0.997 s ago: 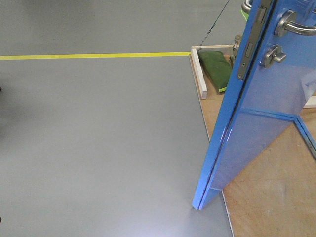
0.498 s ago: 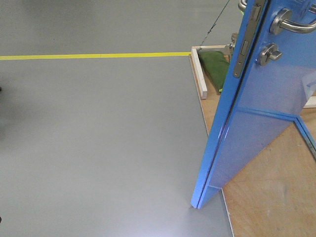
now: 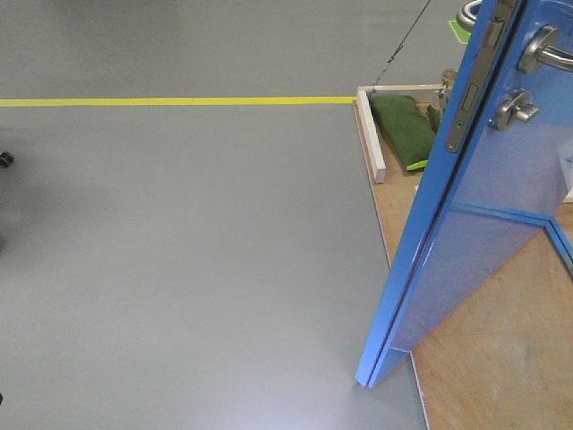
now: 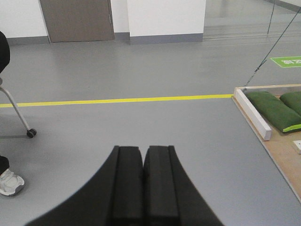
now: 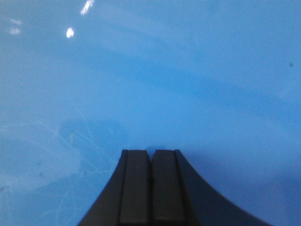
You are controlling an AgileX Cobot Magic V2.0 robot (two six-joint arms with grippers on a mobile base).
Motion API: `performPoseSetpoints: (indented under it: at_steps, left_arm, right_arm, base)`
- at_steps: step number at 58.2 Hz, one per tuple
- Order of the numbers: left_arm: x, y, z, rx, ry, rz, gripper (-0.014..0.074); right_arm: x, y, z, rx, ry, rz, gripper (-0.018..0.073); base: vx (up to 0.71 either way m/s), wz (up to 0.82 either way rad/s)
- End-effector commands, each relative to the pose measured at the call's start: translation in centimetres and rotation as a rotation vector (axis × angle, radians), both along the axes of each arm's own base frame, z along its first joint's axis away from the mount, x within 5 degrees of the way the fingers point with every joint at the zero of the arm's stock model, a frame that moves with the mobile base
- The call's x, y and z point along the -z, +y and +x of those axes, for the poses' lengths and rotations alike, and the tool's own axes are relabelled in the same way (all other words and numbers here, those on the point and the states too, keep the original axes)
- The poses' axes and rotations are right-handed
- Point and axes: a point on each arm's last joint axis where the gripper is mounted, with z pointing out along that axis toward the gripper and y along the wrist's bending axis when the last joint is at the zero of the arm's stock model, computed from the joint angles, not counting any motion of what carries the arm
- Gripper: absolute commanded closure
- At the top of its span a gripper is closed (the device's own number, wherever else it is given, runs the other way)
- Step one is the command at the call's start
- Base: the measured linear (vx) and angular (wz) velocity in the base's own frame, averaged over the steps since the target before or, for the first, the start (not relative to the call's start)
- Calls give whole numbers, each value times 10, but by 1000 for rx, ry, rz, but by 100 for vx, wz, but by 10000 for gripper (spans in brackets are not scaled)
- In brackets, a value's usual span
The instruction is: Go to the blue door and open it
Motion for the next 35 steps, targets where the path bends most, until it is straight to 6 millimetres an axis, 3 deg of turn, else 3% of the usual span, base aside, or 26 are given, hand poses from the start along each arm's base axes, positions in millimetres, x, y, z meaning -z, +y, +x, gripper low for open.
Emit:
performPoseSetpoints:
  at_steps: [1, 35]
  left_arm:
    - [-17, -1, -1, 4, -122, -5, 524]
    - [-17, -1, -1, 4, -122, -5, 524]
  right_arm:
    - [-24, 5, -12, 13, -91, 12, 548]
    - [-24, 5, -12, 13, -91, 12, 548]
  base:
    - [4, 5]
    - [8, 12]
